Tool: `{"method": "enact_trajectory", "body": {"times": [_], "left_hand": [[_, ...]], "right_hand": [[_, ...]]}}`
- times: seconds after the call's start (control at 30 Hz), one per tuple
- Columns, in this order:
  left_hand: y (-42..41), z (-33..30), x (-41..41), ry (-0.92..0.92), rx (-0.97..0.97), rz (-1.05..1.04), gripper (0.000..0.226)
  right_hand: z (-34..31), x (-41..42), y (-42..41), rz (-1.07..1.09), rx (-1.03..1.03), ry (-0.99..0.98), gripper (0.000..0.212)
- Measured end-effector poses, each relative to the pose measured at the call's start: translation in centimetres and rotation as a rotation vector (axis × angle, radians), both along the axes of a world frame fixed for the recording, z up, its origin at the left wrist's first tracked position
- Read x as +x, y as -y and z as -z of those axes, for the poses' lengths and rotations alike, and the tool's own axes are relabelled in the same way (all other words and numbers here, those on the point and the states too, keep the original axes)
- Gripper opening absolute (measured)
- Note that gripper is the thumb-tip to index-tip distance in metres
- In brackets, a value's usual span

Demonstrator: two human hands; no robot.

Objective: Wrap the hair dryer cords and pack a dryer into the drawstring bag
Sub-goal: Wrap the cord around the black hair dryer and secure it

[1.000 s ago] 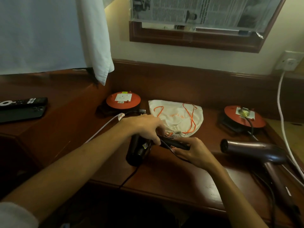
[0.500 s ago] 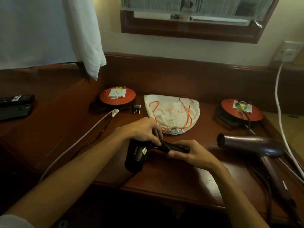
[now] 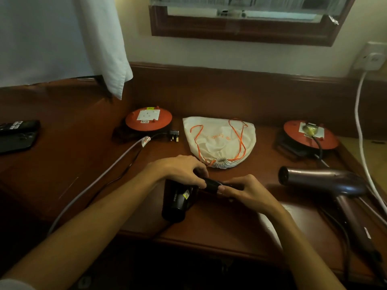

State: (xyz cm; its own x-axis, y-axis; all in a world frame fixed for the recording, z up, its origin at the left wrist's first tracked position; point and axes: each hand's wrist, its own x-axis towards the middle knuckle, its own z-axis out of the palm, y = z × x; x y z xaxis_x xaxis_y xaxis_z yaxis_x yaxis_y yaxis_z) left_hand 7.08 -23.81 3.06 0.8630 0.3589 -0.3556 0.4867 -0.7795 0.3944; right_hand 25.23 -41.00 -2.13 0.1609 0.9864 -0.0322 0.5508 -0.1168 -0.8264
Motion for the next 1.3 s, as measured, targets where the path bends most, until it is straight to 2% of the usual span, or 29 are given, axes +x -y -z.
{"method": "enact_trajectory", "body": {"times": [0.13,0.2,0.27,0.33,0.37,0.43,0.53,0.63,0.73,0.8,0.93,1.0,1.17,1.23,1.3], "left_hand": [[-0.3,0.3,-0.1,0.081,0.069,0.026,0.026],[-0.5,0.5,0.0,0.093,0.098,0.023,0.023],[-0.7,0.8,0.0,0.118,0.156,0.006,0.02],[-0.9,1.2,-0.1,0.16,0.196,-0.035,0.018],[-1.0,1.4,-0.2,0.185,0.207,-0.058,0.017],[-1.2,1.8,-0.5,0.235,0.224,-0.102,0.017],[-1.9,2.2,-1.1,0.312,0.164,-0.165,0.012],[-3.0,2.5,-1.9,0.459,-0.037,-0.279,0.009],[-3.9,2.7,-2.9,0.647,-0.189,-0.432,0.013],[-4.3,2.9,-3.6,0.724,-0.26,-0.532,0.011],[-4.6,3.4,-4.5,0.848,-0.313,-0.601,0.01],[-4.6,3.8,-4.7,0.877,-0.31,-0.593,0.009],[-5.3,4.2,-5.7,0.933,-0.353,-0.575,0.012],[-5.6,4.4,-6.2,0.937,-0.35,-0.565,0.011],[-5.6,4.5,-6.7,0.947,-0.355,-0.56,0.011]], "right_hand": [[0.4,-0.5,0.2,0.034,0.001,0.046,0.026],[0.7,-1.0,0.2,0.063,-0.017,0.201,0.042],[1.2,-1.9,0.5,0.173,0.008,0.461,0.053],[1.3,-4.0,1.3,0.307,0.203,0.611,0.043],[1.4,-5.5,1.7,0.349,0.315,0.586,0.036],[1.9,-9.1,2.1,0.341,0.37,0.422,0.031],[3.6,-12.8,1.3,0.225,0.185,0.179,0.032],[4.7,-14.5,-1.3,0.239,0.092,0.202,0.039],[4.1,-15.4,-3.9,0.27,0.092,0.137,0.019],[2.6,-15.3,-4.7,0.281,0.083,-0.12,0.011],[1.3,-13.9,-3.3,0.172,0.027,-0.949,0.01],[2.1,-12.7,-1.9,0.065,-0.013,-1.17,0.009],[3.0,-10.2,1.8,-0.192,-0.143,-1.272,0.02],[2.1,-8.9,1.9,-0.15,-0.135,-1.218,0.021],[1.3,-7.0,0.9,-0.016,-0.142,-1.062,0.021]]}}
